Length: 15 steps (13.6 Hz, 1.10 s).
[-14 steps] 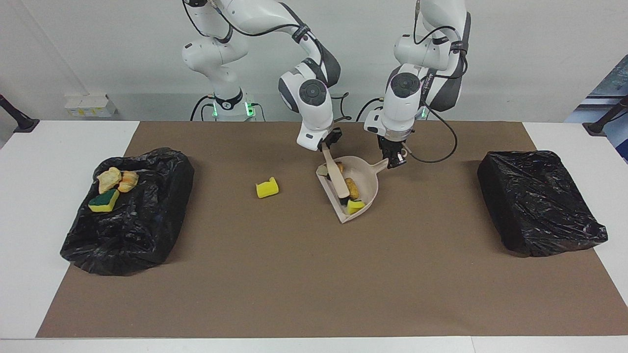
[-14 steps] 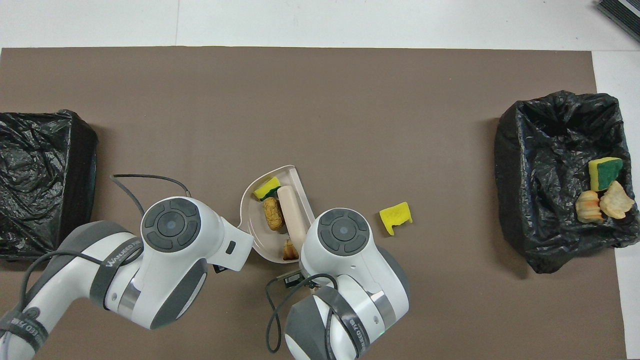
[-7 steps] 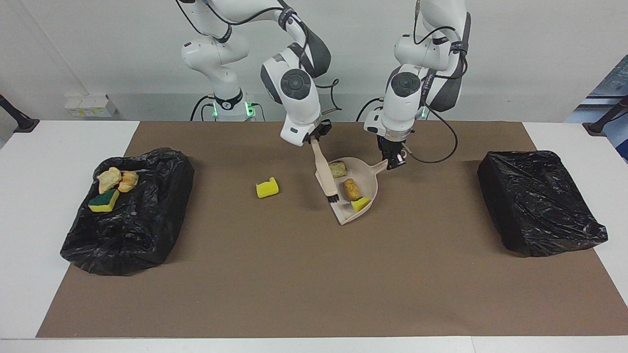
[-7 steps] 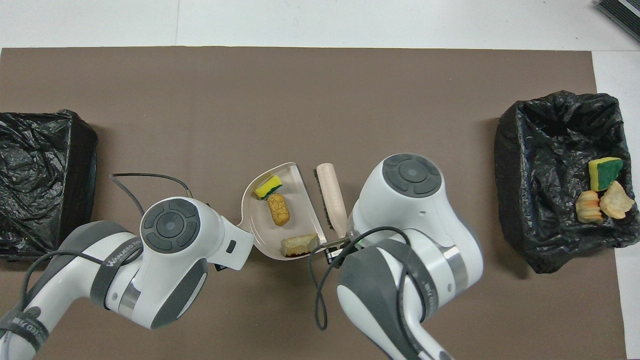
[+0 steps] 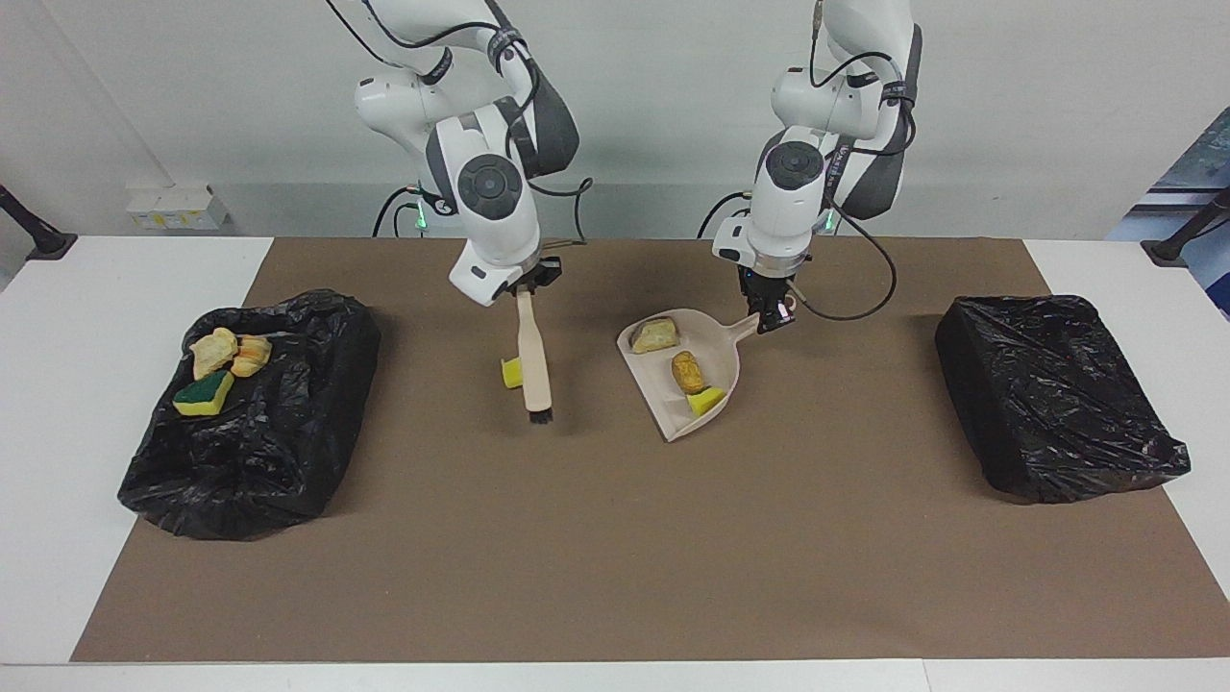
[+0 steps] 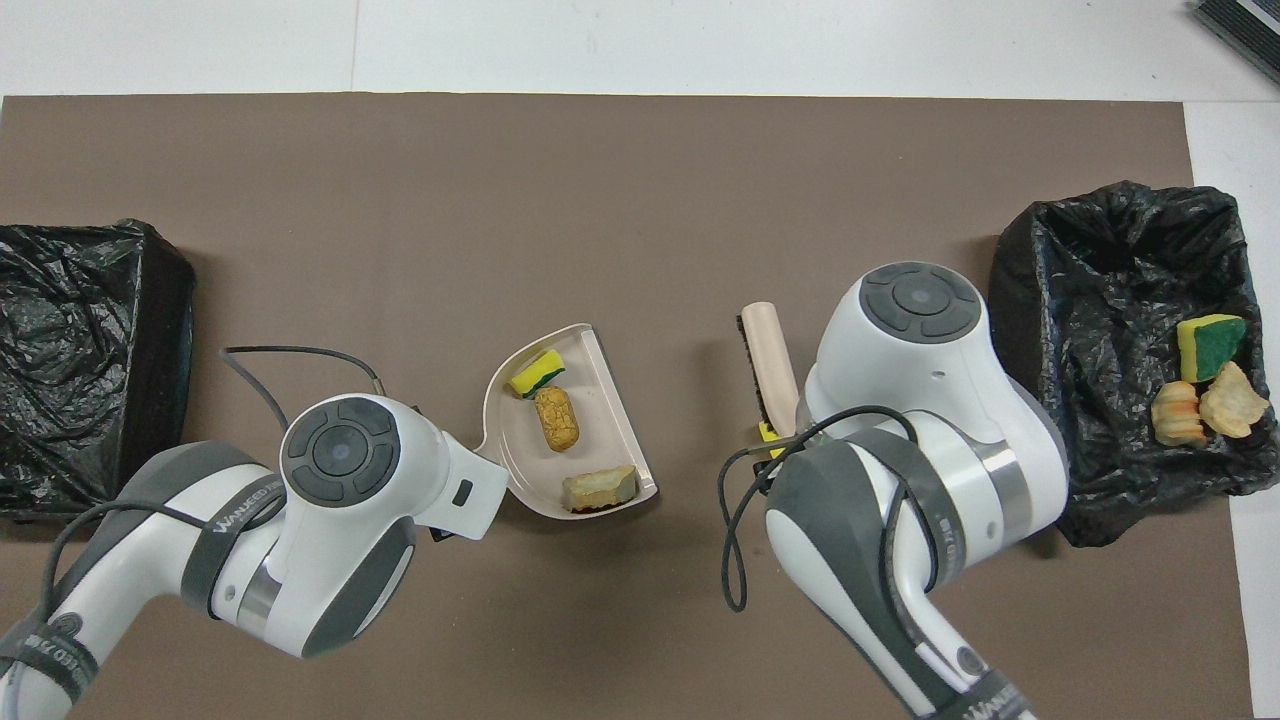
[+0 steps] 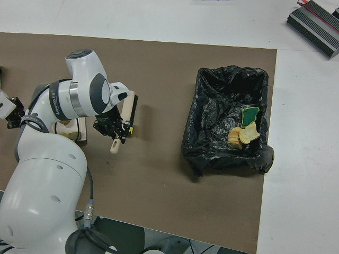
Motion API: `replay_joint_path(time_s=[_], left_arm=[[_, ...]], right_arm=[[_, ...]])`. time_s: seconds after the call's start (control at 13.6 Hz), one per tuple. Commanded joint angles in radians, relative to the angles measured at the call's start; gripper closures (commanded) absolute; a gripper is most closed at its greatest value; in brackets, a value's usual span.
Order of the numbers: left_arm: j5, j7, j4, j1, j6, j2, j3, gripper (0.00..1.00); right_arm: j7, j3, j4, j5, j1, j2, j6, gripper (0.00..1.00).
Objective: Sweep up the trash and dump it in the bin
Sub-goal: 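Sweep the last yellow sponge piece into the dustpan with the right gripper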
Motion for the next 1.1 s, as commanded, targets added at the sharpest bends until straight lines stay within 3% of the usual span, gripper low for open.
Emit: replay_joint_path(time_s=[0.0, 0.22, 0.44, 0.88, 1.03], left_arm=[[0.018, -0.001, -0.021, -0.001, 0.028, -0.013, 0.005, 1.00], [0.018, 0.002, -0.021, -0.002, 0.021, -0.013, 0.005, 1.00], [0.018, 0.002, -0.023, -0.002, 0.020, -0.013, 0.004, 1.00], [0.018, 0.002, -0.027, -0.004, 0.018, -0.014, 0.004, 1.00], [0.018, 0.002, -0.033, -0.004, 0.020, -0.016, 0.004, 1.00]], right_arm=[[-0.030, 0.016, -0.185, -0.028, -0.067, -0.135, 0.074, 1.00], [0.019, 0.019, -0.329, -0.014, -0.014, -0.190, 0.186, 1.00], [0.092, 0.020, -0.330, 0.007, 0.089, -0.166, 0.278, 1.00], [0.090, 0.023, -0.126, 0.196, 0.268, 0.015, 0.305, 1.00], [0.077, 0.025, -0.051, 0.271, 0.287, 0.056, 0.291, 1.00]])
